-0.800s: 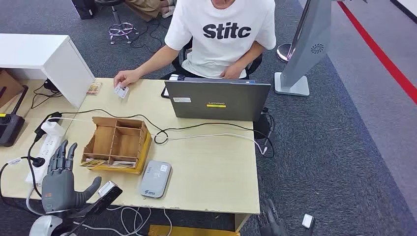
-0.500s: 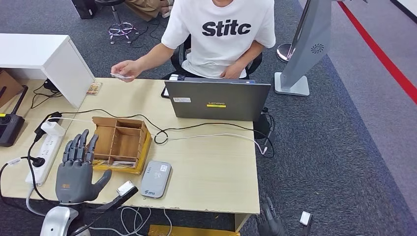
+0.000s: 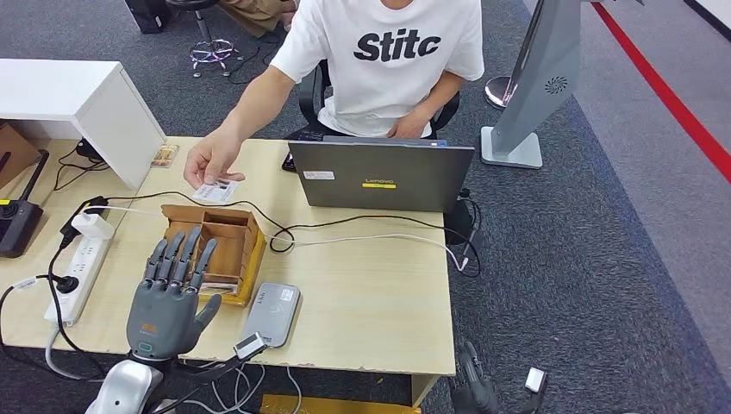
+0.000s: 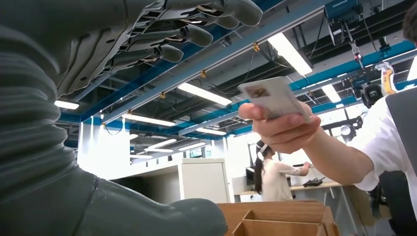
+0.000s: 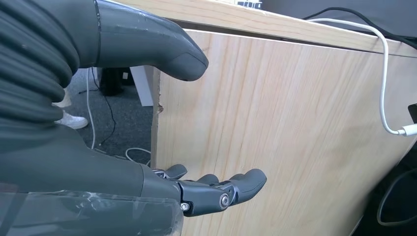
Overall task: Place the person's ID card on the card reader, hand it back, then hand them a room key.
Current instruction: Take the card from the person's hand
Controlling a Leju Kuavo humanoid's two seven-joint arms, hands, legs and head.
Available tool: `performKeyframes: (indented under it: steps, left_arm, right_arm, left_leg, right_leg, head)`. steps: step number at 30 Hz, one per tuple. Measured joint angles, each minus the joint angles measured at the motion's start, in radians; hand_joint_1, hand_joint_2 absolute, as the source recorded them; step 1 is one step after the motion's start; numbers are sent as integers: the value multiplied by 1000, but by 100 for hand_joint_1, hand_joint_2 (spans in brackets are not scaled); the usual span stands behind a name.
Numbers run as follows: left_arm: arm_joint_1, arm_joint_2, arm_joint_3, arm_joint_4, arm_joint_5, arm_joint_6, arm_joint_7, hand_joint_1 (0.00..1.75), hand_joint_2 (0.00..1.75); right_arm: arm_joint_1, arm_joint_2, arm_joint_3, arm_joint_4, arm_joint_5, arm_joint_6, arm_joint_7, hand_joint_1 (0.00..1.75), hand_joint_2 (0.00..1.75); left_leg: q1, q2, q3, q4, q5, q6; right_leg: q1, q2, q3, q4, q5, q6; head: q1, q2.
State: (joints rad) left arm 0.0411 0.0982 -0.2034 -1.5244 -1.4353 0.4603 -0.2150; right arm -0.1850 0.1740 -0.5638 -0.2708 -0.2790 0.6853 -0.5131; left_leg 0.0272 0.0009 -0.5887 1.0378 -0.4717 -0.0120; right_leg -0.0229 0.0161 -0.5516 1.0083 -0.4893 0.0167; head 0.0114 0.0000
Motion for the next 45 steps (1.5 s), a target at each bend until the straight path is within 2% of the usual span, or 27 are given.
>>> performKeyframes:
  steps: [11, 15, 34, 45]
  left_arm:
    - [8, -1, 0, -22, 60, 12, -44, 0, 175]
    - [13, -6, 0, -49, 82, 32, -61, 173, 175]
    - [31, -39, 10, -104, 148, 75, -102, 175, 175]
    - [33, -59, 29, -113, 178, 59, -121, 175, 175]
  right_arm:
    - [0, 1, 0, 0, -3, 2, 0, 0, 175]
    - [0, 1, 0, 0, -4, 1, 2, 0, 175]
    - [0, 1, 0, 0, -4, -1, 3, 0, 175]
    - [1, 1, 0, 0, -4, -1, 1, 0, 175]
  left_leg:
    - [0, 0, 0, 0, 0, 0]
    - [0, 0, 0, 0, 0, 0]
    - [0, 0, 0, 0, 1, 1]
    - [0, 0, 0, 0, 1, 1]
  right_leg:
    - [0, 0, 0, 0, 0, 0]
    - [0, 0, 0, 0, 0, 0]
    - [0, 0, 0, 0, 0, 0]
    - [0, 0, 0, 0, 1, 0]
  head:
    - [0, 0]
    - [0, 0]
    - [0, 0]
    - [0, 0]
